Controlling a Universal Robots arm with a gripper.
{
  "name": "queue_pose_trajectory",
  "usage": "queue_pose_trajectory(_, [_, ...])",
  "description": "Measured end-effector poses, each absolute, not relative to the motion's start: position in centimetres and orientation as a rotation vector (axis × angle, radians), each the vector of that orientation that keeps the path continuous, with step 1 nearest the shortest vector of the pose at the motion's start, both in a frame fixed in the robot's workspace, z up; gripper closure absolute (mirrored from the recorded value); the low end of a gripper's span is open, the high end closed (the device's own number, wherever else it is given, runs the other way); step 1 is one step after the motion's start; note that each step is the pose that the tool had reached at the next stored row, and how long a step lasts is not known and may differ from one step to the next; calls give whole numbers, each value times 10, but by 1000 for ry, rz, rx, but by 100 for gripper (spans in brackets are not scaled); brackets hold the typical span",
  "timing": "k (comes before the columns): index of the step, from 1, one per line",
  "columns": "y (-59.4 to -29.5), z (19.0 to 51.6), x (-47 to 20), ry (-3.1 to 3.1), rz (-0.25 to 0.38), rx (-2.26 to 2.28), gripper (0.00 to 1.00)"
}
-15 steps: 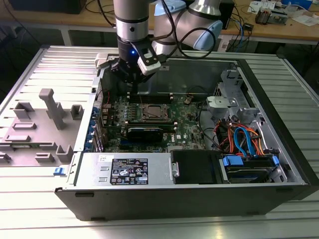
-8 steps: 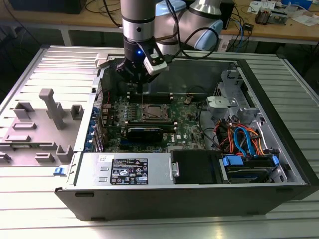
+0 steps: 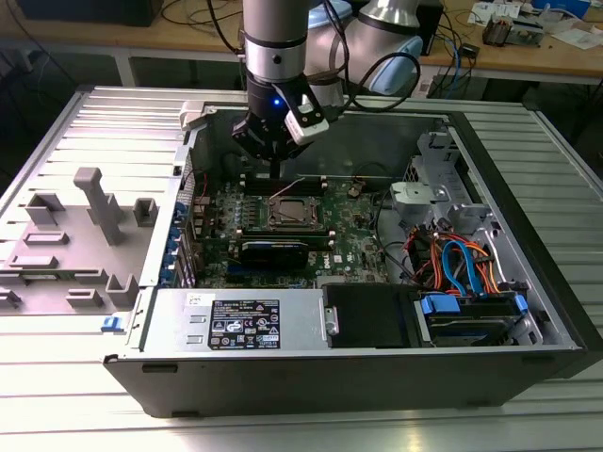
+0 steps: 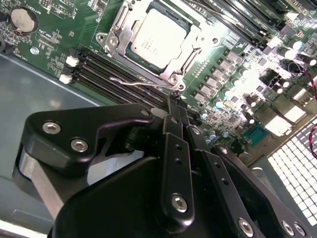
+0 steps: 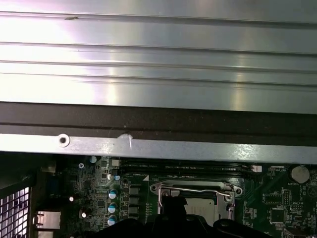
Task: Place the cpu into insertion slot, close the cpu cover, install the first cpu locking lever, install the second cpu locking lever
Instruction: 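Install the first cpu locking lever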
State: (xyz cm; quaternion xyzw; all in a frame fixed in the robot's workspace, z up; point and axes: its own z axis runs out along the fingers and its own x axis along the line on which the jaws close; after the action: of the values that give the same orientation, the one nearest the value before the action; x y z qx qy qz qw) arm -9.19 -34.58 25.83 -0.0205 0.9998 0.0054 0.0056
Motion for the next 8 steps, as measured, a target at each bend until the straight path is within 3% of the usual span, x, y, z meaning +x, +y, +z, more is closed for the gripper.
queue_pose_trajectory(8, [-346,257,-91,3125,14,-83,89])
